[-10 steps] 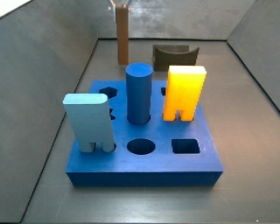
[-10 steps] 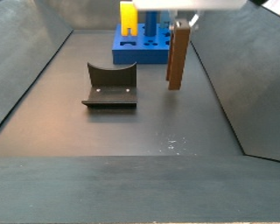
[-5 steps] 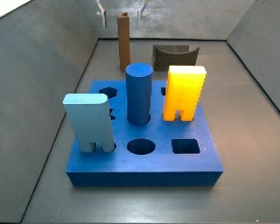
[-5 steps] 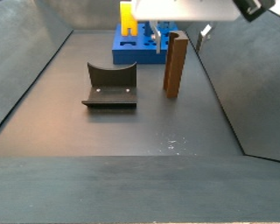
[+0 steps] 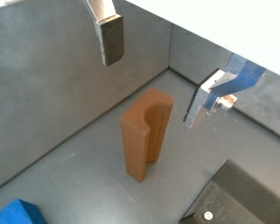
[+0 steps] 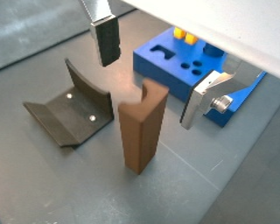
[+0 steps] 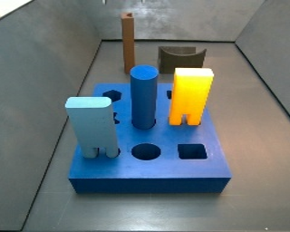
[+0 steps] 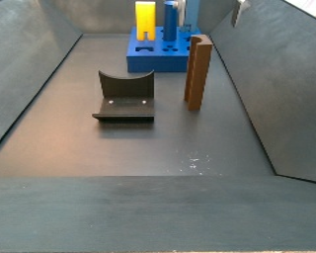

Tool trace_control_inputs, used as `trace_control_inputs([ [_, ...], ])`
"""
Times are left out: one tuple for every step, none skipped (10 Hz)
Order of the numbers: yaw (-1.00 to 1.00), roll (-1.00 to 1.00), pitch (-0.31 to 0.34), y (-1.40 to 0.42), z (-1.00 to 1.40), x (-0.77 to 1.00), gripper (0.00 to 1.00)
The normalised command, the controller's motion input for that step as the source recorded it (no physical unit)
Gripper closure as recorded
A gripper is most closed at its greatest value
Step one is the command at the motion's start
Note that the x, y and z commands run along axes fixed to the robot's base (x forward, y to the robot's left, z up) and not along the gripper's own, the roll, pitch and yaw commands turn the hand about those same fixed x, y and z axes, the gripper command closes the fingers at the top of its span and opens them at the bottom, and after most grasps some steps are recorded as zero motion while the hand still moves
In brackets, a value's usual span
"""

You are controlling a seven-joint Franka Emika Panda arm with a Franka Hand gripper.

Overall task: Pick up the arch object. Move up. Rotate the arch object. Move to above the board. Insert the arch object.
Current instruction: Rotate the arch object.

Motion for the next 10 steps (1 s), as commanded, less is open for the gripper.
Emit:
trace_control_inputs([
  [-1.0,0.0,0.011,0.0,0.0,0.0,0.0],
  [-1.0,0.0,0.011,0.0,-0.05,0.01,0.0],
  [-1.0,0.0,0.009,0.02,-0.03,0.02,0.0],
  [-1.0,0.0,0.009,0.02,-0.02,0.02,0.0],
  [-1.0,0.0,0.009,0.02,-0.02,0.02,0.0],
  [-1.0,0.0,0.01,0.02,-0.02,0.02,0.0],
  [-1.0,0.0,0.011,0.02,-0.02,0.02,0.0],
  [-1.0,0.0,0.011,0.02,-0.02,0.02,0.0],
  [-1.0,0.0,0.012,0.02,-0.02,0.02,0.0],
  [-1.0,0.0,0.013,0.02,-0.02,0.02,0.0],
])
